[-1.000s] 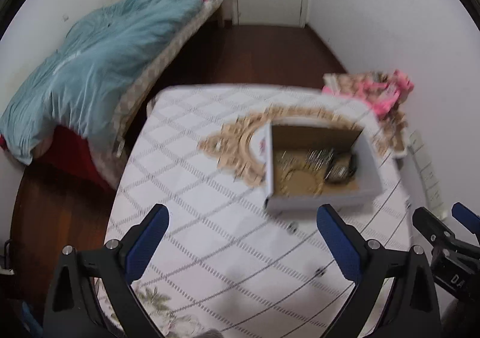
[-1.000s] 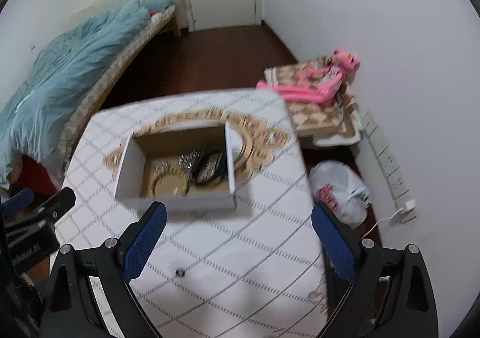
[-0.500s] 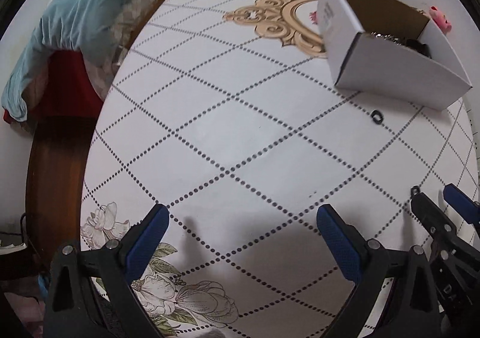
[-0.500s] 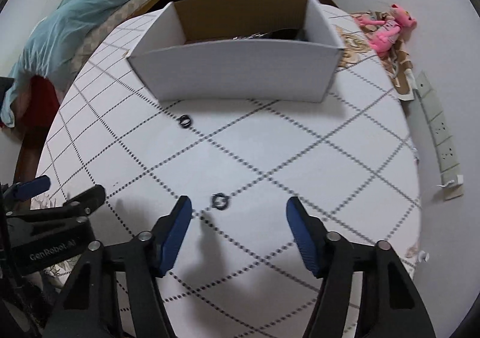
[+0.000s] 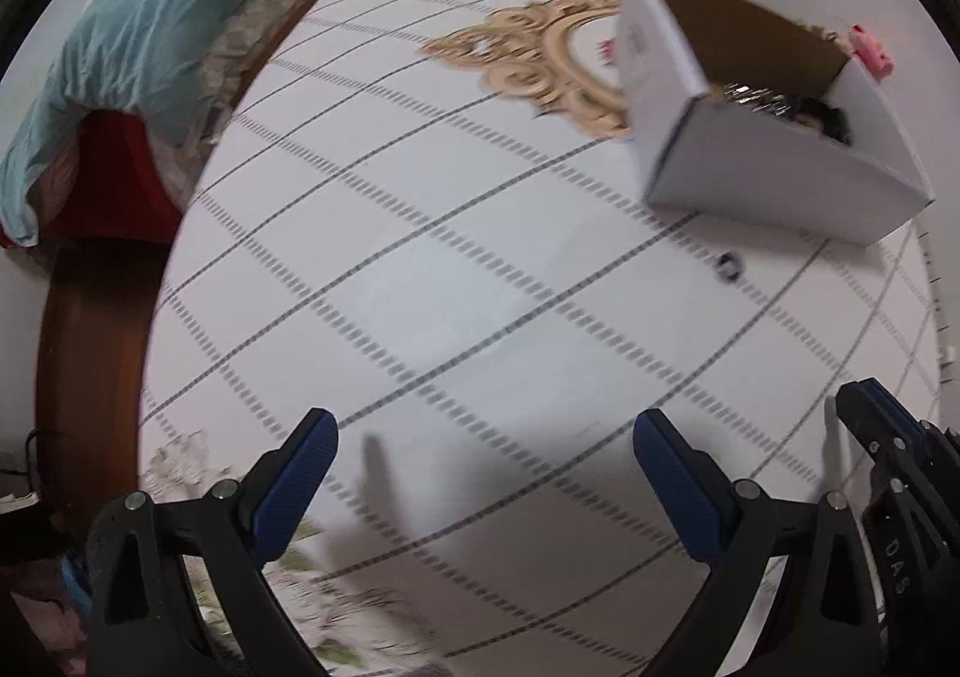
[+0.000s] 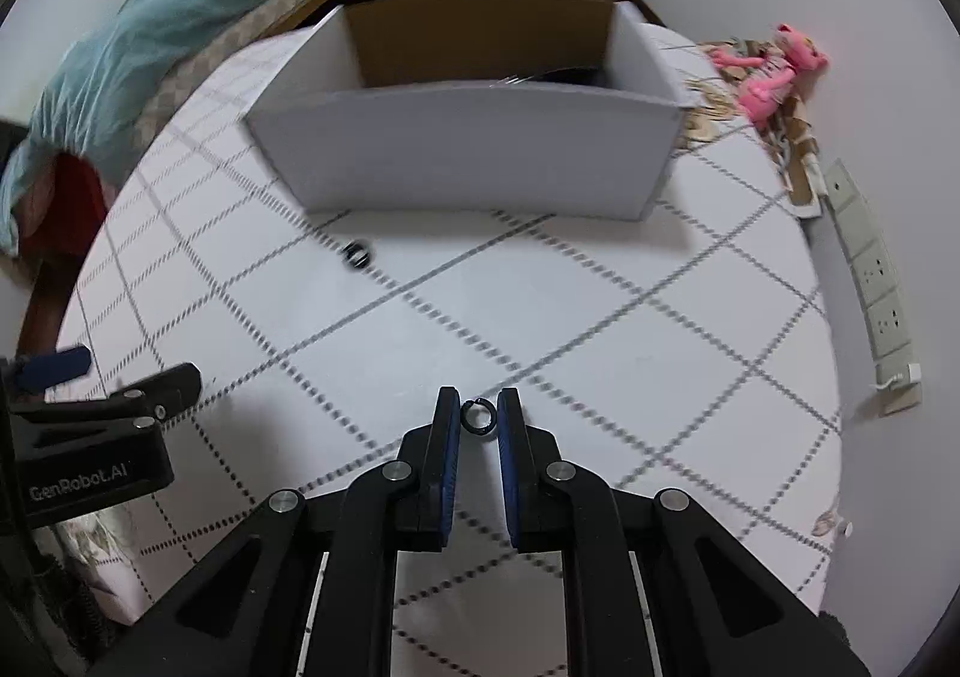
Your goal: Organize jewelry
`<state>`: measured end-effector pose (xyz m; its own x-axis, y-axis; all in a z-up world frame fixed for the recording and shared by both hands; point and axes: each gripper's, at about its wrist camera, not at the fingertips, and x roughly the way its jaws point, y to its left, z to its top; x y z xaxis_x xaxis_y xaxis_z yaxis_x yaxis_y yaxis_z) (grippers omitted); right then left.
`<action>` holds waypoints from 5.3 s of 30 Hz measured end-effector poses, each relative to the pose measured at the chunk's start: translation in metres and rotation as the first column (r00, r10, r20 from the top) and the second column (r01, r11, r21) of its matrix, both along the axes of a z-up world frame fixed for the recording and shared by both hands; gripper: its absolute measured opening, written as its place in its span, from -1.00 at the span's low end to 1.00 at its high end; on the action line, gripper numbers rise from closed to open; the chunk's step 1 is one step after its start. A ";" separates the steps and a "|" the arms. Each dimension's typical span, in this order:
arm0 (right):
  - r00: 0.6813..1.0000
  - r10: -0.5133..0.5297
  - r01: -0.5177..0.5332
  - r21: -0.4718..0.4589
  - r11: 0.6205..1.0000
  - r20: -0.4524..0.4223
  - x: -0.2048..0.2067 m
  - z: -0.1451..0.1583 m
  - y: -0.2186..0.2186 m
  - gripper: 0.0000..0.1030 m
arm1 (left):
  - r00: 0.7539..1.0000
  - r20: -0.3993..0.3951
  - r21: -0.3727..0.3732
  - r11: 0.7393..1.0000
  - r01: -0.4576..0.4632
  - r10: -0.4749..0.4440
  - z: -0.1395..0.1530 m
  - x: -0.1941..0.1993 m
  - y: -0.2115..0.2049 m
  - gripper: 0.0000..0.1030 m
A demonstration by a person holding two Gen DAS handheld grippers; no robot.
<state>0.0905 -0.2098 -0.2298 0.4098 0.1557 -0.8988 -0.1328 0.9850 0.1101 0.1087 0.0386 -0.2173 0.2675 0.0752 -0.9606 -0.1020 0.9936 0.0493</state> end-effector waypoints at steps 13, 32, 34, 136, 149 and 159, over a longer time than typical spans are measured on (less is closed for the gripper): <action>0.978 -0.209 0.209 -0.001 0.978 -0.014 0.034 -0.008 -0.090 -0.75 | 0.990 0.075 -0.062 0.991 0.123 -0.118 -0.010 0.048 -0.078 0.30; 0.981 -0.193 0.192 0.031 0.981 0.023 0.033 0.005 -0.081 -0.75 | 0.979 0.161 -0.102 0.984 0.145 -0.127 0.005 0.033 -0.070 -0.81; 0.982 -0.186 0.184 0.045 0.982 0.038 0.032 0.014 -0.081 -0.75 | 0.975 0.178 -0.120 0.980 0.156 -0.133 0.016 0.027 -0.069 -0.81; 0.948 -0.132 0.154 -0.052 0.987 0.289 -0.057 0.304 -0.077 0.97 | 0.925 0.376 -0.025 0.997 0.066 -0.052 0.273 -0.062 -0.037 0.99; 0.965 -0.132 0.155 -0.086 0.984 0.226 -0.008 0.272 -0.071 0.97 | 0.953 0.301 -0.024 0.998 0.056 -0.047 0.248 -0.023 -0.038 0.99; 0.977 -0.124 0.142 -0.100 0.985 0.171 0.012 0.248 -0.068 0.97 | 0.964 0.264 -0.018 0.999 0.046 -0.040 0.230 -0.006 -0.039 0.99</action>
<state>0.1028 -0.2774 0.0186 0.5632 -0.0068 -0.8263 -0.0069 0.9999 -0.0130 0.1030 -0.0002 0.0126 0.5136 0.0362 -0.8573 -0.0652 0.9979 0.0031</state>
